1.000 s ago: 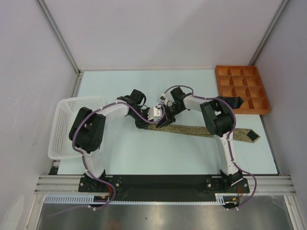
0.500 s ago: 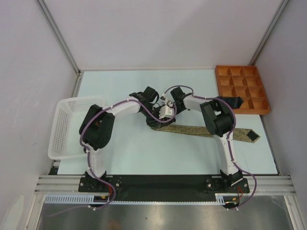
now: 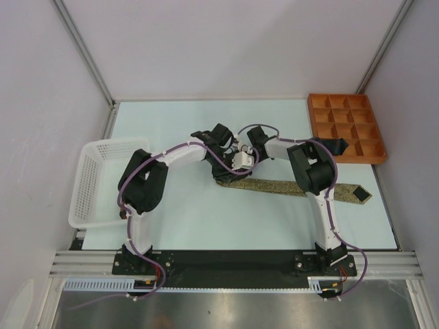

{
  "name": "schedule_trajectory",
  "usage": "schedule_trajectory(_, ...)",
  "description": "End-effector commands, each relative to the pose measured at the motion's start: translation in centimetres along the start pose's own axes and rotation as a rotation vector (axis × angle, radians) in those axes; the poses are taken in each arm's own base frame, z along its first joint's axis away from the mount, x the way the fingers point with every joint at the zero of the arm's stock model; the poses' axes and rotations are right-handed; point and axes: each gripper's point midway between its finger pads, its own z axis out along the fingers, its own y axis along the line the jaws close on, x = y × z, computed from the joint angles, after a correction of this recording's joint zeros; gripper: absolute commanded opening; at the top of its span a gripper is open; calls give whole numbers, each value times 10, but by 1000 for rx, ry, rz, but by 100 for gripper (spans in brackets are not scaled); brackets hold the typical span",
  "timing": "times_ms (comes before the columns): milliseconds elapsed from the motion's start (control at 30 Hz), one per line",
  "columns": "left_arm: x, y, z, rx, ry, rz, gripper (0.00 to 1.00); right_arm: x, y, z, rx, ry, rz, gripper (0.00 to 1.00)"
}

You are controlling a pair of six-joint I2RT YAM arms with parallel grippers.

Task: Roll the ties
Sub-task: Roll the tie at the center of the board.

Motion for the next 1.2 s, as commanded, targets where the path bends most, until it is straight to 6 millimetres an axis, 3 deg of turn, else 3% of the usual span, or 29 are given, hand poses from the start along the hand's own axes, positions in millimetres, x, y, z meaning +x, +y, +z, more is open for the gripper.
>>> schedule_trajectory(0,18,-4,30,5,104,-23,41,4,-1,4,-29,1,-35,2)
schedule_trajectory(100,31,-1,37,-5,161,-34,41,4,9,-3,-69,-5,-27,10)
schedule_trajectory(200,40,-2,40,-2,196,-39,41,5,18,-13,-87,-15,-15,26)
schedule_trajectory(333,50,-4,44,11,232,-40,41,9,21,-24,-95,-21,21,34)
schedule_trajectory(600,48,-6,44,24,230,-19,41,8,25,-37,-124,-60,46,39)
schedule_trajectory(800,49,-9,44,33,227,-7,43,-5,38,-32,-179,-128,60,41)
schedule_trajectory(1167,49,-13,43,53,223,5,43,-21,37,-28,-199,-254,52,39)
